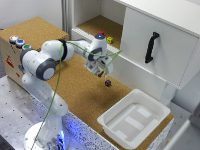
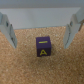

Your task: Lift the purple block

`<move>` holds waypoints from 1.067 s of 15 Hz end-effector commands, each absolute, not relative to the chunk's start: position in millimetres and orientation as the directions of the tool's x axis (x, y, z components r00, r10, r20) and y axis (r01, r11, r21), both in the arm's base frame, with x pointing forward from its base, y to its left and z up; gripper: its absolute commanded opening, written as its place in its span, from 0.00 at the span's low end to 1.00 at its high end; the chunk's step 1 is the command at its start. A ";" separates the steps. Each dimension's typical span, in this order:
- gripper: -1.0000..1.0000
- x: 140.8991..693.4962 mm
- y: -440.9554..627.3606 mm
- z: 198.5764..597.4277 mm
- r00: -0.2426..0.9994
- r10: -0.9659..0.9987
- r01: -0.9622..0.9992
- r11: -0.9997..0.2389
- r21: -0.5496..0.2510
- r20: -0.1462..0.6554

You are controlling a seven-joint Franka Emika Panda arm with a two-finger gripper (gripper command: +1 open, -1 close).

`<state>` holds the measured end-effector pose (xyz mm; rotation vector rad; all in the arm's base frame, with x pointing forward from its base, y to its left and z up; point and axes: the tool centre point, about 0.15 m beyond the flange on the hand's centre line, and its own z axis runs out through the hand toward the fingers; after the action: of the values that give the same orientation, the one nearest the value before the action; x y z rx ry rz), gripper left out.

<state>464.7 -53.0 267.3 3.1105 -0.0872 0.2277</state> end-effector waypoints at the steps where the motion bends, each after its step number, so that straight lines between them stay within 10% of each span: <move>1: 1.00 507.1 -57.5 209.8 0.998 -0.016 -0.021 -0.997 0.078 0.065; 4: 1.00 511.5 -53.5 194.8 0.999 0.009 0.006 -0.997 0.073 0.041; 5: 0.00 511.6 -54.9 193.9 0.999 0.006 0.002 -0.996 0.085 0.046; 16: 0.00 518.0 -64.9 209.0 0.996 -0.051 -0.057 -0.994 0.092 0.070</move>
<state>504.0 -61.6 208.5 3.1075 -0.0476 0.1717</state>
